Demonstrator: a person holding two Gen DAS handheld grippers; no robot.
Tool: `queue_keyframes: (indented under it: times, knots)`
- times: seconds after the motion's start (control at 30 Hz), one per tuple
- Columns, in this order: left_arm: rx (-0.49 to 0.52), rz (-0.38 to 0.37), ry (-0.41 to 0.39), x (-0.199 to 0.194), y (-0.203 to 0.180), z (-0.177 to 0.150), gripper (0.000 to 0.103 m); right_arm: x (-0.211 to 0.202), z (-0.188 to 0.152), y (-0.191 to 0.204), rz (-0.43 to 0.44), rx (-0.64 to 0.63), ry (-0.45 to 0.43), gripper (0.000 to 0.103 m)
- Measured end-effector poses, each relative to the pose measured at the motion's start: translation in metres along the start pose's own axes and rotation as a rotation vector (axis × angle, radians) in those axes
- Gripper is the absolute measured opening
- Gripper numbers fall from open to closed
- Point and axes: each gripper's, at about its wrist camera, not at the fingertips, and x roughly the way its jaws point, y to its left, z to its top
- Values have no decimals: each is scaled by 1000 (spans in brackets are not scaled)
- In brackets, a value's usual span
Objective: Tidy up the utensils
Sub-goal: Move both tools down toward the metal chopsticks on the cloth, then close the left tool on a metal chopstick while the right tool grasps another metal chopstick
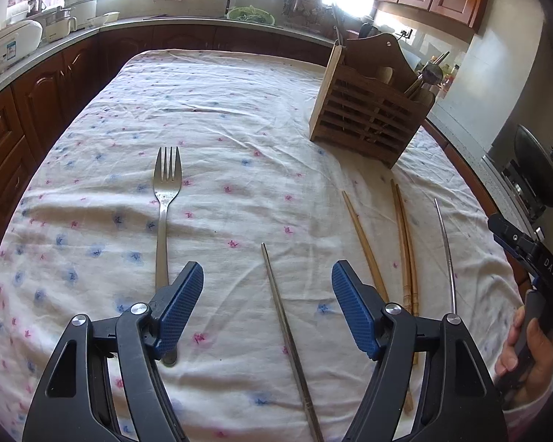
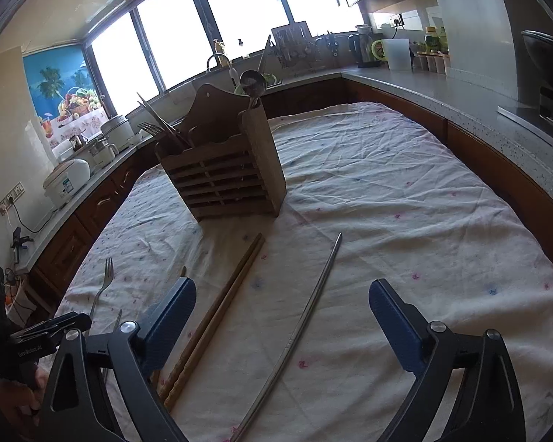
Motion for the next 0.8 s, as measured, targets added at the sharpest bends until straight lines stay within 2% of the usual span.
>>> queue_keyframes:
  times: [0.07, 0.13, 0.2, 0.27, 0.37, 0.43, 0.6, 0.7, 0.8]
  knots:
    - [13, 2, 21, 5, -2, 0, 56, 5, 1, -3, -9, 6, 11, 83]
    - [25, 0, 46, 12, -4, 0, 46, 11, 3, -6, -19, 9, 26, 78]
    - [36, 0, 71, 19, -7, -1, 40, 18, 5, -9, -29, 11, 40, 75]
    - [44, 1, 92, 26, -8, -2, 33, 26, 7, -10, -37, 7, 62, 65]
    - [47, 8, 131, 36, -8, -3, 30, 42, 9, -14, -44, 7, 105, 60]
    - [54, 12, 128, 37, -9, -2, 30, 55, 11, -17, -58, 3, 128, 58]
    - [77, 19, 130, 43, -11, 2, 29, 90, 16, -26, -92, 3, 202, 43]
    - [93, 24, 127, 45, -13, 3, 29, 103, 25, -26, -136, -29, 208, 37]
    - [124, 51, 120, 47, -17, 3, 20, 112, 30, -19, -168, -81, 218, 27]
